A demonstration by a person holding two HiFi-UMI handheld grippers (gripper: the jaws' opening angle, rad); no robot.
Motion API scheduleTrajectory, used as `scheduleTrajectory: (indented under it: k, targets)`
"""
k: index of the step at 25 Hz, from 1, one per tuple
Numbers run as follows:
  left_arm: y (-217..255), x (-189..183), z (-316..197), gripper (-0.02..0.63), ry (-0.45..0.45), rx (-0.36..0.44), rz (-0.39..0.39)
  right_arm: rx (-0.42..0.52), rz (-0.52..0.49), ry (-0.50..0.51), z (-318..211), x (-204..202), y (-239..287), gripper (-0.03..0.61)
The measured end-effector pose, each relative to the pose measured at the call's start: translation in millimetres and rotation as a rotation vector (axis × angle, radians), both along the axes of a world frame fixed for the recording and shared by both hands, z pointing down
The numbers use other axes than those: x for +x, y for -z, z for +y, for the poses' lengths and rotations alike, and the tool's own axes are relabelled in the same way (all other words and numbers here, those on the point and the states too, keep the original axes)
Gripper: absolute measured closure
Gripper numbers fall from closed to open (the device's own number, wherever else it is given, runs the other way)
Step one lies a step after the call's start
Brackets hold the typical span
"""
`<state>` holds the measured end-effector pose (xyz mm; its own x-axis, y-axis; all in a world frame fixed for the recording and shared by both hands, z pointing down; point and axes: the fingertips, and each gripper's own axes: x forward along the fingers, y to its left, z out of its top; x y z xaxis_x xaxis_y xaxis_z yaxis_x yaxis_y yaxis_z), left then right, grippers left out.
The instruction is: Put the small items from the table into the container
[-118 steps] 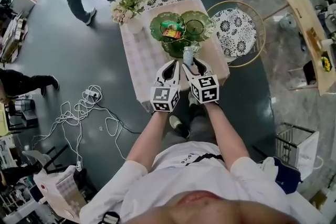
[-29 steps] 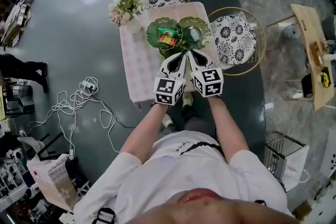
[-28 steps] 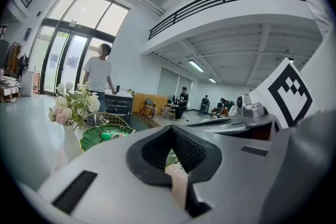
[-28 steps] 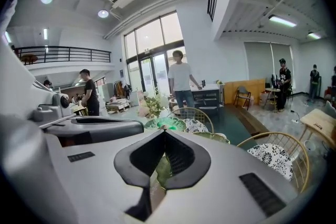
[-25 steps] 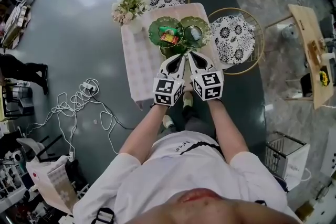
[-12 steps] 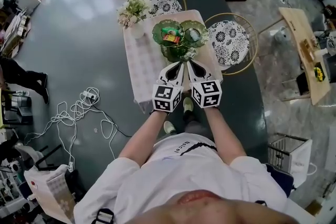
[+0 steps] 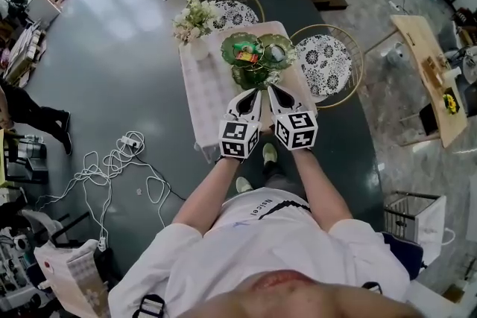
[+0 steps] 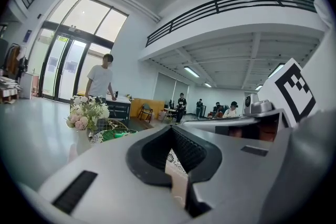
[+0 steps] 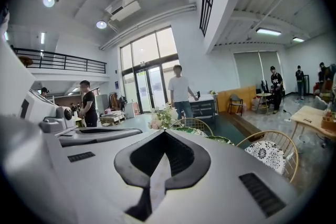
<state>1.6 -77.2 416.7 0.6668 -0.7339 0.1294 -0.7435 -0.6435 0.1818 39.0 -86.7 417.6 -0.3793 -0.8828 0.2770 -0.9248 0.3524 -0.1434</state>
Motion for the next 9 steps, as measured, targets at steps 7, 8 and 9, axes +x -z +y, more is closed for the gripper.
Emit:
scheduleTrajectory:
  k: [7, 8, 9]
  targets:
    - [4, -13, 8, 0.607, 0.007, 0.008, 0.006, 0.0, 0.006, 0.006, 8, -12, 2, 0.563]
    - [4, -15, 9, 0.607, 0.007, 0.008, 0.006, 0.001, 0.007, 0.007, 9, -13, 2, 0.563]
    - [5, -16, 9, 0.607, 0.008, 0.009, 0.006, 0.003, 0.007, 0.008, 10, -15, 3, 0.563]
